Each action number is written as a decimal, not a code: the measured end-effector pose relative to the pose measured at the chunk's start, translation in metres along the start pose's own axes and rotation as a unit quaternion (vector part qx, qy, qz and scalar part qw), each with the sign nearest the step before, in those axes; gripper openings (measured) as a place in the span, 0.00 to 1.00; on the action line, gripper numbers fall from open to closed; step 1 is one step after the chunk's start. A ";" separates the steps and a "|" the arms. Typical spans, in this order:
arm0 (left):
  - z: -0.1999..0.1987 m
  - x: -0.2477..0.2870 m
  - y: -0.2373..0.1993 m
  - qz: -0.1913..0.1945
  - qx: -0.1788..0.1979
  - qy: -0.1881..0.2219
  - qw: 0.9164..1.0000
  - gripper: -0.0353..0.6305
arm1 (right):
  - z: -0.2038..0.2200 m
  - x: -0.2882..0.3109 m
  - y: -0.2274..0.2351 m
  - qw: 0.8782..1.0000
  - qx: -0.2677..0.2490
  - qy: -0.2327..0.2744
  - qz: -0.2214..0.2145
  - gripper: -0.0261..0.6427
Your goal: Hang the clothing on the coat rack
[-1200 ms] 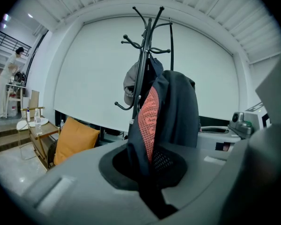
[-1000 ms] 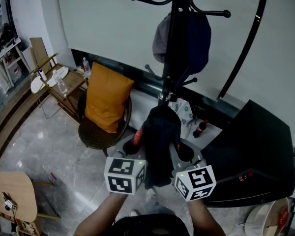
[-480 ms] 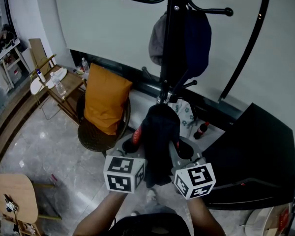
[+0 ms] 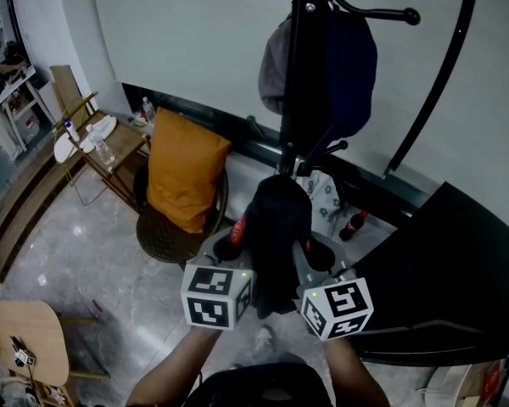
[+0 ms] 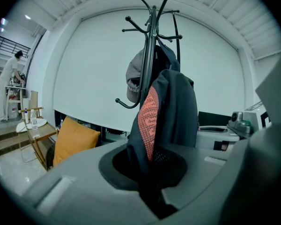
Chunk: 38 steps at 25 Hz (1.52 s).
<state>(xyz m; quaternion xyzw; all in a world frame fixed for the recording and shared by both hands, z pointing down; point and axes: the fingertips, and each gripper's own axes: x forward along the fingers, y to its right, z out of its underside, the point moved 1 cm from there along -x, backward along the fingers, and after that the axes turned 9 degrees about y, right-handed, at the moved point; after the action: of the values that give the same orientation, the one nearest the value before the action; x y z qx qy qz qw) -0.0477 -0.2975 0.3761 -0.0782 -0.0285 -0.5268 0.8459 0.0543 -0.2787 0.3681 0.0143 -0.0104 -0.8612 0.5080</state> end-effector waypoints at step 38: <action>0.011 0.059 -0.010 0.005 -0.012 -0.020 1.000 0.09 | 0.024 0.046 0.030 1.000 0.022 -0.018 -0.008 0.08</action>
<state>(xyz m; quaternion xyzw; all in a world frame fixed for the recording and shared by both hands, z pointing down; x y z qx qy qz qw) -0.0304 -0.3524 0.3955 -0.0989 -0.0389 -0.5215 0.8466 0.0573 -0.3331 0.3923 0.0104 -0.0383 -0.8648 0.5006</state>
